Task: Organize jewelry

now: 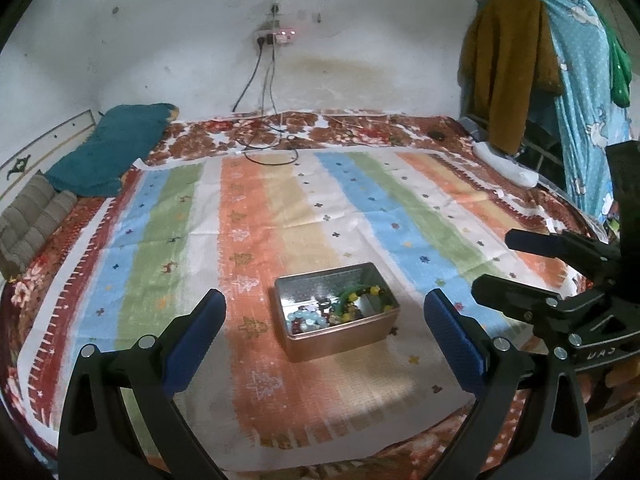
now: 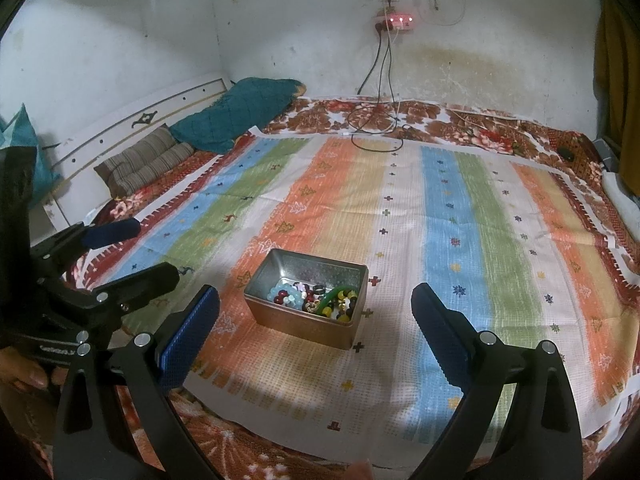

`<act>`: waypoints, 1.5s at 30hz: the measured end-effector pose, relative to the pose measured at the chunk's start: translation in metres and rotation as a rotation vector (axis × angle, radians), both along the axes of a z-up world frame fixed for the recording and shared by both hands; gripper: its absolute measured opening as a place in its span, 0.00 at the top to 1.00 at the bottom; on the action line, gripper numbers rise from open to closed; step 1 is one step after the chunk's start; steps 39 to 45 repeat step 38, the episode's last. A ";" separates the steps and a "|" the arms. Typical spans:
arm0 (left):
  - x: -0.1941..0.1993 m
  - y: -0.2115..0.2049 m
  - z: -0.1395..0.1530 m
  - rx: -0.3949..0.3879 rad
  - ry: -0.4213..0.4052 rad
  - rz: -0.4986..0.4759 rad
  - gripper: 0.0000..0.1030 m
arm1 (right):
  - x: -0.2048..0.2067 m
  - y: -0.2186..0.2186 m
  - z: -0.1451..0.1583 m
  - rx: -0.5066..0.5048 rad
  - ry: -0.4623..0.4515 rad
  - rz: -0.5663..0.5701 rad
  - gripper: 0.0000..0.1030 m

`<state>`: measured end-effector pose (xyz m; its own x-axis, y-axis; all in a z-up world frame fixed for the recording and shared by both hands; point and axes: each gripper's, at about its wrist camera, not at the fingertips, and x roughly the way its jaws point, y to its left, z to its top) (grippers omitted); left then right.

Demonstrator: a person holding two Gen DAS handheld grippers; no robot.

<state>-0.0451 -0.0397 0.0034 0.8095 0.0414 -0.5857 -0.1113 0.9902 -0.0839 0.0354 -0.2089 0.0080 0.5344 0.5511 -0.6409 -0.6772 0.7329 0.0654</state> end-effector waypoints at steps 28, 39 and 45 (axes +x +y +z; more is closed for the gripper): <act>0.001 0.005 0.002 0.002 0.003 0.016 0.06 | 0.001 0.000 0.000 0.001 0.002 0.000 0.05; 0.000 0.003 0.002 -0.011 0.005 0.018 0.06 | 0.000 0.000 -0.001 0.002 -0.001 -0.003 0.05; 0.000 0.003 0.002 -0.011 0.005 0.018 0.06 | 0.000 0.000 -0.001 0.002 -0.001 -0.003 0.05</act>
